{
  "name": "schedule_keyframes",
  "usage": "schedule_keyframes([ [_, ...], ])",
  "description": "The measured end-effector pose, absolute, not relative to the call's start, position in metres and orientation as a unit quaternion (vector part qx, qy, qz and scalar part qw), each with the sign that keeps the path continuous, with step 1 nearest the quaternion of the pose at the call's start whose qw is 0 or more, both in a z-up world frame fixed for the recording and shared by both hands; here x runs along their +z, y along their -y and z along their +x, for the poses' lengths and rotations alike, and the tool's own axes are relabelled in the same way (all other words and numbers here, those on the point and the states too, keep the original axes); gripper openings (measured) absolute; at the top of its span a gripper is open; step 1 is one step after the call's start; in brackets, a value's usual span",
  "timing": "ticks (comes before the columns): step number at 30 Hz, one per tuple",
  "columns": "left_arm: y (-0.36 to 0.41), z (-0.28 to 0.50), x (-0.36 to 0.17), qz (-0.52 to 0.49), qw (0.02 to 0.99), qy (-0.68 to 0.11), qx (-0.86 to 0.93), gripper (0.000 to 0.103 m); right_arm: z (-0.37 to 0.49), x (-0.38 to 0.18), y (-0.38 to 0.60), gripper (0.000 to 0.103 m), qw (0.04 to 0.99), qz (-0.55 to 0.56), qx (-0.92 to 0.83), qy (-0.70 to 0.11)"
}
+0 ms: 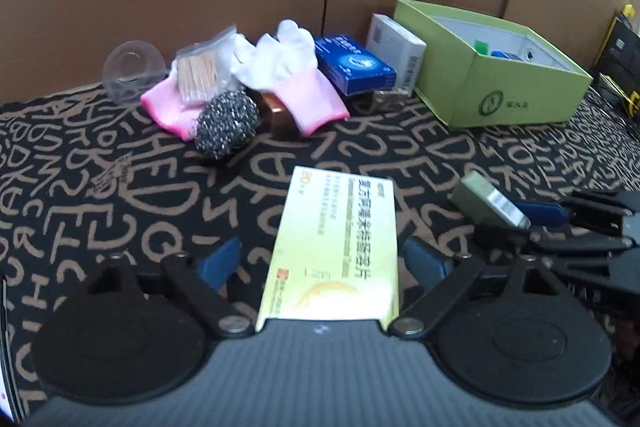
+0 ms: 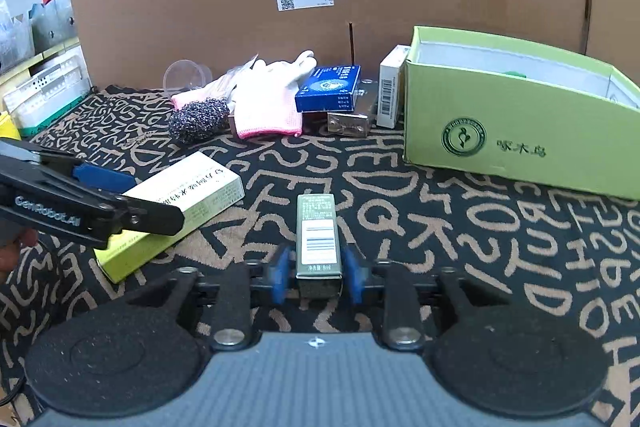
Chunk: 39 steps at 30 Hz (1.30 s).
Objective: Organize objects
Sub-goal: 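Grasp the yellow-white medicine box with the left tool while the right grasps the white vial box, then carry both boxes into the shoebox and open both tools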
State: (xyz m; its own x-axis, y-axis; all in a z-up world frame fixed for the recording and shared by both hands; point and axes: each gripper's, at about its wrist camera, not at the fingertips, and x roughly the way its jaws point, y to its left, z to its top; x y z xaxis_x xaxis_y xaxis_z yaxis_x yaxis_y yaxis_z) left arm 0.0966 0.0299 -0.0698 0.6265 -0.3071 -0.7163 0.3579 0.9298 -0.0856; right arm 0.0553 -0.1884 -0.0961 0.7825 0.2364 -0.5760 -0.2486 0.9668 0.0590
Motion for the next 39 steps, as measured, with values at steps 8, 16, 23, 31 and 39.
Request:
schedule_keyframes([
  [8, -0.004, 0.098, -0.072, 0.087, 0.898, -0.382, -0.201, 0.091, 0.063, -0.098, 0.190, 0.050, 0.947, -0.007, 0.125, -0.295],
  [16, -0.011, 0.102, -0.070, 0.059, 0.889, -0.402, -0.211, 0.066, 0.059, -0.092, 0.210, 0.026, 0.947, 0.027, 0.139, -0.287],
  [23, 0.039, 0.110, -0.001, 0.029, 0.890, -0.336, -0.307, 0.066, 0.053, -0.040, 0.266, 0.026, 0.971, 0.024, 0.102, -0.215],
  [31, 0.145, 0.177, 0.051, 0.088, 0.913, -0.275, -0.290, 0.066, 0.088, 0.014, 0.335, 0.026, 0.988, -0.029, -0.009, -0.152],
  [39, 0.230, 0.253, 0.009, 0.208, 0.903, -0.323, -0.194, 0.066, 0.142, 0.000, 0.378, 0.026, 0.980, -0.018, -0.032, -0.196],
])
